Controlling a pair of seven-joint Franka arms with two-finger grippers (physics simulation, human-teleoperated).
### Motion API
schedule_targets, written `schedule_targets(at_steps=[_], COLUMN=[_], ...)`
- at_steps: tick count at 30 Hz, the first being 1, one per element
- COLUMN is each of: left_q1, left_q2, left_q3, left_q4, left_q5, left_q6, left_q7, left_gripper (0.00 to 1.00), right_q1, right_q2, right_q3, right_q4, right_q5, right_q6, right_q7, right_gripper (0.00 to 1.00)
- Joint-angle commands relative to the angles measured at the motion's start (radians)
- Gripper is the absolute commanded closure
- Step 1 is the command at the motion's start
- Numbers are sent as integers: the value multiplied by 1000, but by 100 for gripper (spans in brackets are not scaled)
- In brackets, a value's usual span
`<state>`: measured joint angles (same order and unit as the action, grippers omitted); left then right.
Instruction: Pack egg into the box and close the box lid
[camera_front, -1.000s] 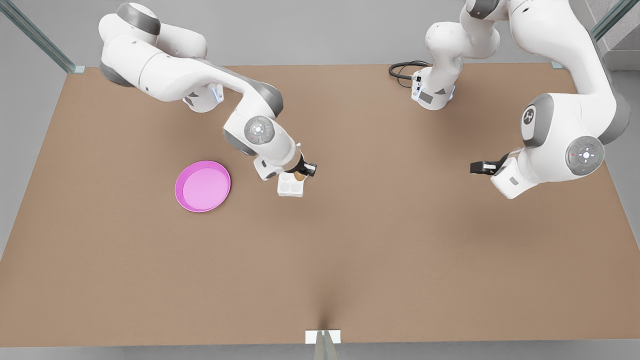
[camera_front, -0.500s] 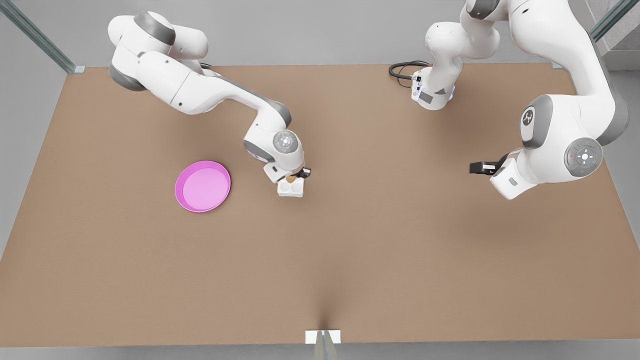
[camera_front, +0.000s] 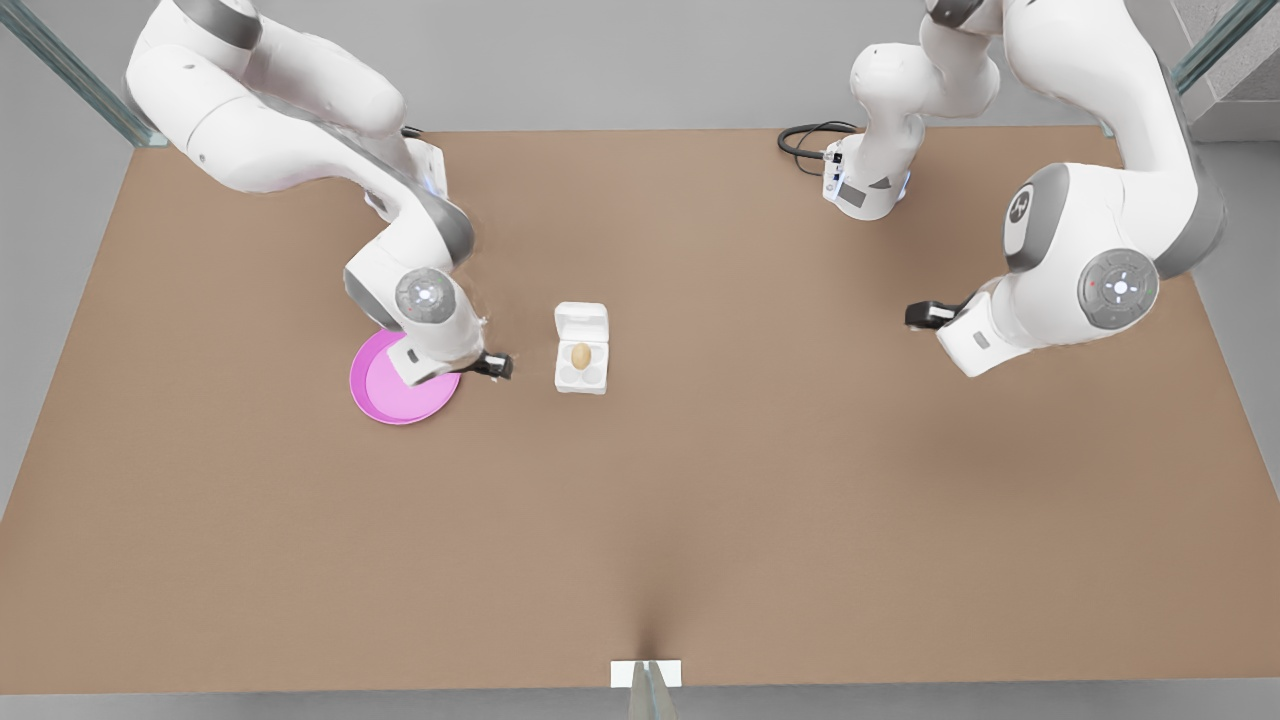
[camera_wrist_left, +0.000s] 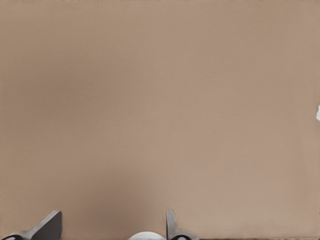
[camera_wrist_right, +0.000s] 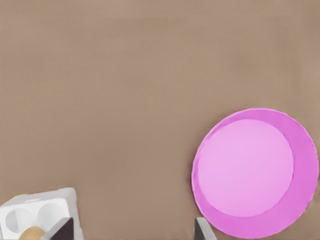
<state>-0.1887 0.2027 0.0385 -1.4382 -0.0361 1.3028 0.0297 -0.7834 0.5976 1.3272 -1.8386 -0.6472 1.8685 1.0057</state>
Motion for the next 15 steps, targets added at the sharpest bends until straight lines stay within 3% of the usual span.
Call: schedule_targets(at_steps=[1, 2, 3, 4, 5, 6, 7, 8, 11, 13, 15], left_q1=[-1, -1, -1, -11, -99, -270, -379, -460, -617, -702, -752], left_q2=[0, 0, 6, 18, 38, 113, 142, 213, 285, 291, 330], left_q3=[-8, -5, -8, -25, -38, -38, -45, -46, -63, -92, -94], left_q4=[1, 5, 12, 38, 39, 105, 117, 177, 206, 203, 203], left_q5=[5, 4, 5, 5, 1, -4, -11, -18, -146, -156, -166], left_q6=[-4, -2, 0, -5, -5, -10, 1, 9, 61, 96, 233], left_q7=[-2, -10, -16, -49, -227, -444, -458, -482, -642, -737, -824], left_gripper=[0, 0, 0, 25, 57, 56, 70, 74, 79, 79, 79], right_q1=[-3, -52, -57, 18, 140, 305, 409, 561, 701, 699, 684], right_q2=[-2, -5, -21, -51, -211, -314, -398, -435, -487, -524, -547], right_q3=[-6, 6, -35, -152, -423, -716, -931, -1193, -1347, -1310, -1307], right_q4=[51, 84, 180, 269, 344, 344, 332, 338, 331, 321, 274], right_q5=[-3, -52, -81, -60, 192, 395, 517, 616, 623, 623, 690], right_q6=[-20, -37, -34, -48, -49, -87, -138, -193, -216, -229, -210], right_q7=[-57, -137, -257, -334, -539, -680, -814, -920, -941, -611, -664], right_gripper=[0, 0, 0, 0, 0, 0, 0, 0, 0, 0, 0])
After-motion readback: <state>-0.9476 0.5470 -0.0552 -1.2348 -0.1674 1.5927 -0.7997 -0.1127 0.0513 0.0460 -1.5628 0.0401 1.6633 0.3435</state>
